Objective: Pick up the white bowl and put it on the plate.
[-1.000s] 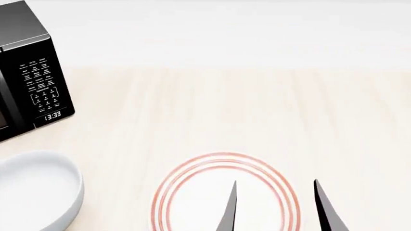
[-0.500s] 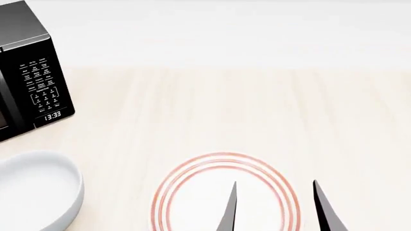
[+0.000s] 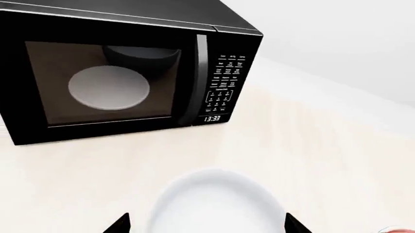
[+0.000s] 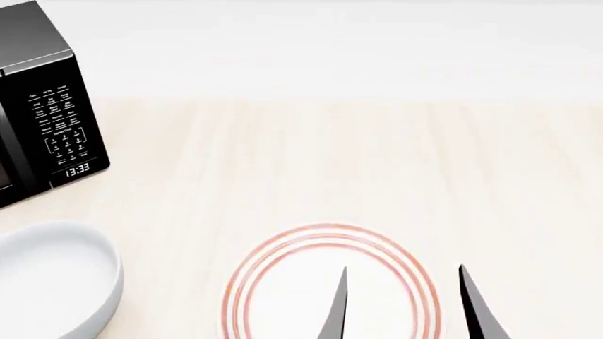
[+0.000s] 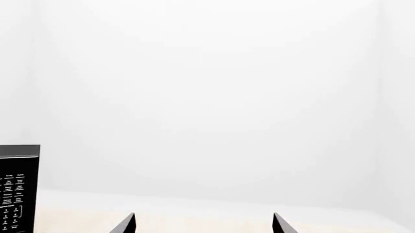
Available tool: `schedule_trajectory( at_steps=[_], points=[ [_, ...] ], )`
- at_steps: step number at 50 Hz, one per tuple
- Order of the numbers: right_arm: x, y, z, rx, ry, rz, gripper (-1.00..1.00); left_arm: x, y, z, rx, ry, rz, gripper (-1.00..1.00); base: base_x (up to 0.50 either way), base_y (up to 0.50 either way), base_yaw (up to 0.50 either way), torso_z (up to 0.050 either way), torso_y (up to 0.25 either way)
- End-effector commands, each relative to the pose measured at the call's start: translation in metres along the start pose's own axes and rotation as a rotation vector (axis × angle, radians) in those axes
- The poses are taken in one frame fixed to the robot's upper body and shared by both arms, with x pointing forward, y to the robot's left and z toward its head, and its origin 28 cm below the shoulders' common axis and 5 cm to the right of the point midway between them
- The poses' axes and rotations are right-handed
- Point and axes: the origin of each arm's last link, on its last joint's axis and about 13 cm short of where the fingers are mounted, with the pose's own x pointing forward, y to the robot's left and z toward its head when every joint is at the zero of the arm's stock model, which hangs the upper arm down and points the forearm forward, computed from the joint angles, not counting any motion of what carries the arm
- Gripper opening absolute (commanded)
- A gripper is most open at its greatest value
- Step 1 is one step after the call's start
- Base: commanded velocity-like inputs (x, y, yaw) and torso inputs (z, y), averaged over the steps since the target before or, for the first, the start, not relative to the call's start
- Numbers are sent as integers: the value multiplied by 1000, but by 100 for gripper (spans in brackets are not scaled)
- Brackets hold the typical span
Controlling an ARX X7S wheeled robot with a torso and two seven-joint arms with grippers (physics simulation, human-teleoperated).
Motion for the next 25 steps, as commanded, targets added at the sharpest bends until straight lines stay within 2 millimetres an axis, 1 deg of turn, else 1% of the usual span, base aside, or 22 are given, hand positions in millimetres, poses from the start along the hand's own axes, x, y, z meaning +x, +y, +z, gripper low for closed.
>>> schedule_trajectory(
  at_steps=[1, 15, 25],
  points=[
    [-1, 0, 0, -2, 2, 1, 100, 7, 5, -7, 1, 12, 39, 100, 0, 0, 0, 0, 0],
    [0, 0, -1, -3, 2, 1, 100, 18, 11, -15, -14, 43, 58, 100, 0, 0, 0, 0, 0],
    [0, 0, -1, -7, 2, -4, 100, 27, 12, -17, -7, 51, 67, 100, 0, 0, 0, 0, 0]
  ],
)
